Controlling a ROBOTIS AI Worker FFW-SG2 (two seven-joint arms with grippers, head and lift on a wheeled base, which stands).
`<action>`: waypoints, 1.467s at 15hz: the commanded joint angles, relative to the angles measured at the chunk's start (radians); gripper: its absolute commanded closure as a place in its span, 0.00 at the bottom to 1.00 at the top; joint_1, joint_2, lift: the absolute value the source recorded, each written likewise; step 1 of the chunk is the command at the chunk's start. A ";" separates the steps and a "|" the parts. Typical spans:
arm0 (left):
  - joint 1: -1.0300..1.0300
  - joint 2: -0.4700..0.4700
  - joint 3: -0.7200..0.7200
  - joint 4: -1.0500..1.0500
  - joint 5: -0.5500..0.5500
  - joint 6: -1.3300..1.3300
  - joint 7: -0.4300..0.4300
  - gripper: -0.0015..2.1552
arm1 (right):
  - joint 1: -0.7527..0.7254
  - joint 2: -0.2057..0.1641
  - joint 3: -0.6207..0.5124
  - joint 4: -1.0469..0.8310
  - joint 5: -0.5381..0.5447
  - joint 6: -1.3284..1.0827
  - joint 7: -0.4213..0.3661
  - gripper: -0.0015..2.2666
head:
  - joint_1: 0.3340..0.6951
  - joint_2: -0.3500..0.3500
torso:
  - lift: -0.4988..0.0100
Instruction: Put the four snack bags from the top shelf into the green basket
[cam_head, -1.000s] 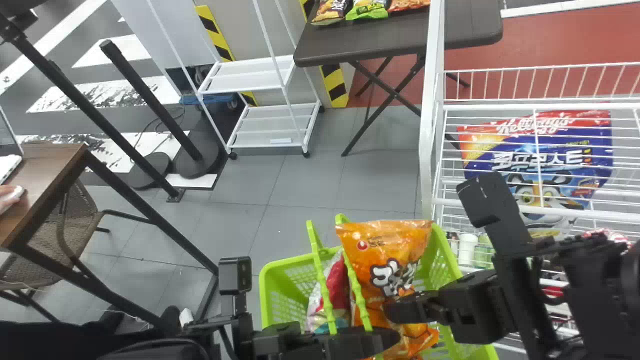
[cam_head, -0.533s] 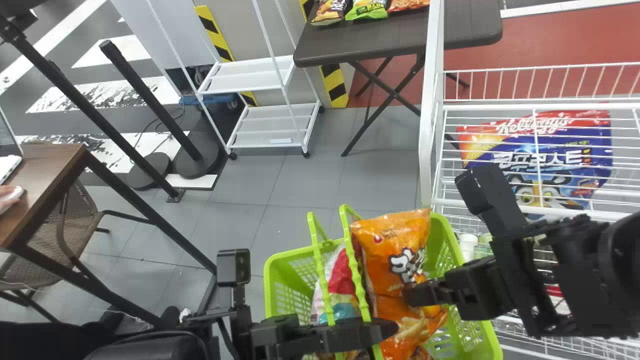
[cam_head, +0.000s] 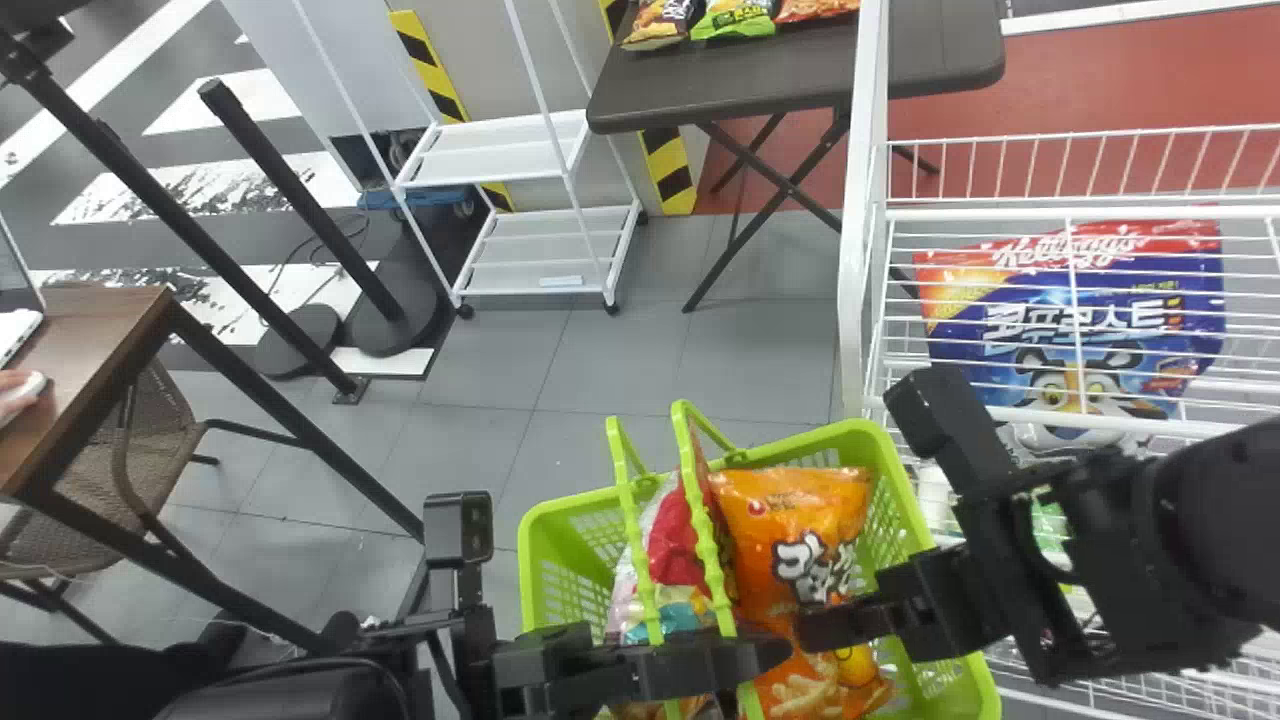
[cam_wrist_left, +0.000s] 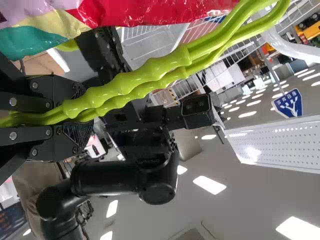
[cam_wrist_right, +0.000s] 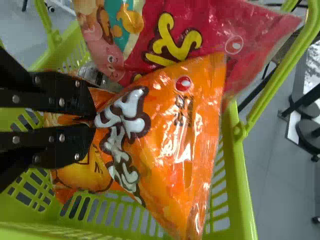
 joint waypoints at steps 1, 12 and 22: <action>0.001 0.000 0.004 0.006 0.000 0.000 -0.010 1.00 | 0.043 -0.006 -0.084 -0.136 -0.022 0.002 0.003 0.01 | 1.00 1.00 | 0.98; 0.004 0.003 0.021 0.030 -0.002 -0.006 -0.010 1.00 | 0.454 -0.014 -0.359 -0.316 0.475 -0.788 0.024 0.02 | 1.00 0.71 | 0.98; 0.007 0.003 0.030 0.052 -0.013 -0.022 -0.010 1.00 | 0.567 0.011 -0.372 0.045 0.599 -1.626 0.021 0.02 | 1.00 0.44 | 0.98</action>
